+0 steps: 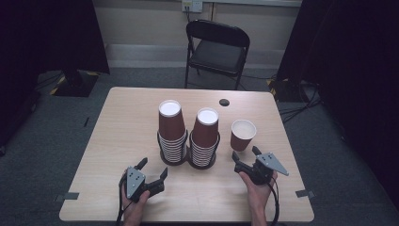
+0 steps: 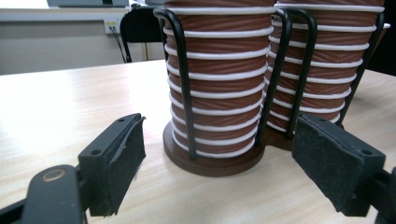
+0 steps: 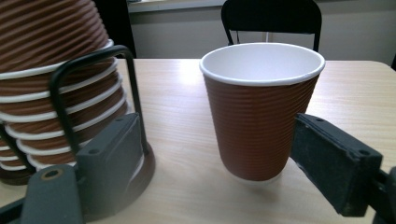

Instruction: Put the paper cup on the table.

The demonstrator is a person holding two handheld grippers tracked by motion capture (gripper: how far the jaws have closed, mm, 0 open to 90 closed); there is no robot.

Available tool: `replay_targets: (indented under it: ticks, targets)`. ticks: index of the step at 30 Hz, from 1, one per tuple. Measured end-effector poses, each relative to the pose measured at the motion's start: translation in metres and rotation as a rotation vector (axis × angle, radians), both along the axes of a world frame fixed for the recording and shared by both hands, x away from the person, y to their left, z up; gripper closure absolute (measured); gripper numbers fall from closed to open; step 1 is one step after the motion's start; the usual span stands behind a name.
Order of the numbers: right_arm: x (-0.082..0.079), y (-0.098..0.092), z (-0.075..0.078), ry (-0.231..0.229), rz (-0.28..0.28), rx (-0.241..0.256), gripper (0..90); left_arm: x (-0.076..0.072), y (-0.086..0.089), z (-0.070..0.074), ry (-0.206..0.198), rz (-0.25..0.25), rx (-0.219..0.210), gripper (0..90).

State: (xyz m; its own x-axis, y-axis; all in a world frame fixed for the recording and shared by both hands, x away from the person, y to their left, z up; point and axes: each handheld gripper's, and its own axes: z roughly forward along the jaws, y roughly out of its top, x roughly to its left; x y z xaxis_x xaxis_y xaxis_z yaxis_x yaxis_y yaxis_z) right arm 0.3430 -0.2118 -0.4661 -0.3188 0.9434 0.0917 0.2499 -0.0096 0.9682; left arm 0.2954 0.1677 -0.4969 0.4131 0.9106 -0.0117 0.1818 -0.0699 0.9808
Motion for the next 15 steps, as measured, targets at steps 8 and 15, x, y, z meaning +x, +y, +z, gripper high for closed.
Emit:
replay_targets:
  ticks: [8, 15]
  targets:
    - [-0.023, 0.015, -0.005, -0.027, 0.021, -0.012, 16.5, -0.003, 0.000, 0.000, -0.009, 0.005, -0.010, 17.0]
    - [-0.040, 0.032, -0.013, -0.057, 0.053, 0.013, 16.5, -0.004, 0.001, -0.001, -0.013, 0.012, -0.020, 16.9]
